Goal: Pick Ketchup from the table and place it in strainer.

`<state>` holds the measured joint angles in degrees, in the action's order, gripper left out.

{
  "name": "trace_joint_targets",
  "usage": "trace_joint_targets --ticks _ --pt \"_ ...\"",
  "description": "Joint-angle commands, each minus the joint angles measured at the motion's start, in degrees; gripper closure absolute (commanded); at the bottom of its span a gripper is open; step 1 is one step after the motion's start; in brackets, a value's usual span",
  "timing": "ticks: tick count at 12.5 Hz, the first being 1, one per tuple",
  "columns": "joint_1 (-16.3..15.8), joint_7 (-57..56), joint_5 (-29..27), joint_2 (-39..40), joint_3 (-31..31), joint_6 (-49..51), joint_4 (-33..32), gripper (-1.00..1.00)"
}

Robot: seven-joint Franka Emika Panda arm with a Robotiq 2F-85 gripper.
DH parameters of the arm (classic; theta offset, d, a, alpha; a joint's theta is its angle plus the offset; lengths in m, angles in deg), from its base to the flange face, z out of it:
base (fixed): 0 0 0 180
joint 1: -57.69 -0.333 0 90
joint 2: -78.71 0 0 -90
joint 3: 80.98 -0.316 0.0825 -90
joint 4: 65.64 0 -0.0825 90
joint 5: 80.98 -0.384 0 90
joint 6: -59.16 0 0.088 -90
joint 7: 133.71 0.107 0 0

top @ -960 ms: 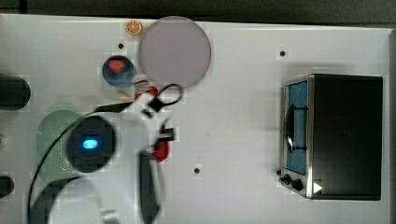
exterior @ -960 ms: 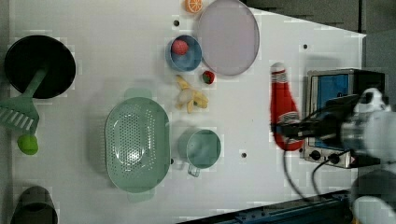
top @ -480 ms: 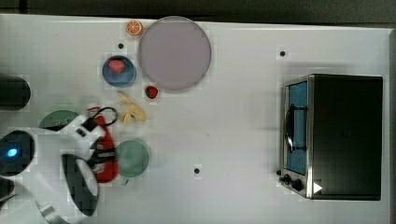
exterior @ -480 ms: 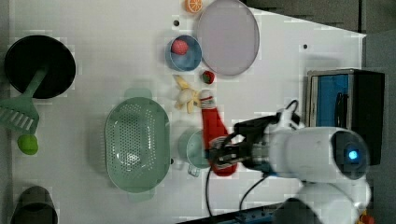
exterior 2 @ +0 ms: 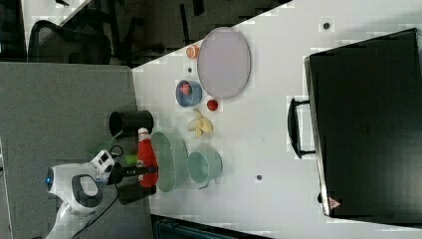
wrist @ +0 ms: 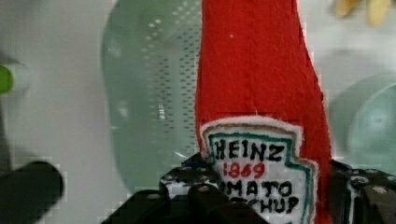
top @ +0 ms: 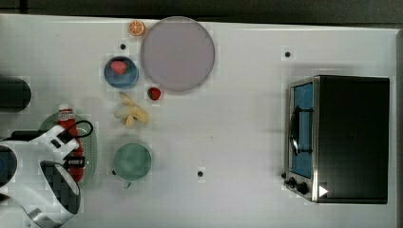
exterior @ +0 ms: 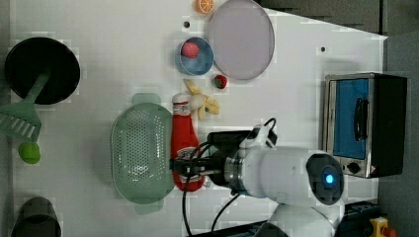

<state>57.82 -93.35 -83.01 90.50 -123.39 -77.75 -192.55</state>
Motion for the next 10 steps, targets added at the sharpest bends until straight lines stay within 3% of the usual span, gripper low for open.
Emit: trace_joint_targets --ticks 1,4,7,8,10 --pt "-2.15 8.83 0.31 4.04 -0.21 -3.85 1.15 -0.2" --pt "-3.21 9.87 2.05 8.81 0.45 -9.3 1.11 -0.26" --pt "-3.36 9.88 5.09 11.16 1.65 -9.71 1.02 -0.88" --pt "-3.36 9.88 5.09 11.02 1.64 -9.83 1.26 -1.0" --pt "-3.17 10.14 5.03 9.63 1.68 -9.76 1.75 -1.0"
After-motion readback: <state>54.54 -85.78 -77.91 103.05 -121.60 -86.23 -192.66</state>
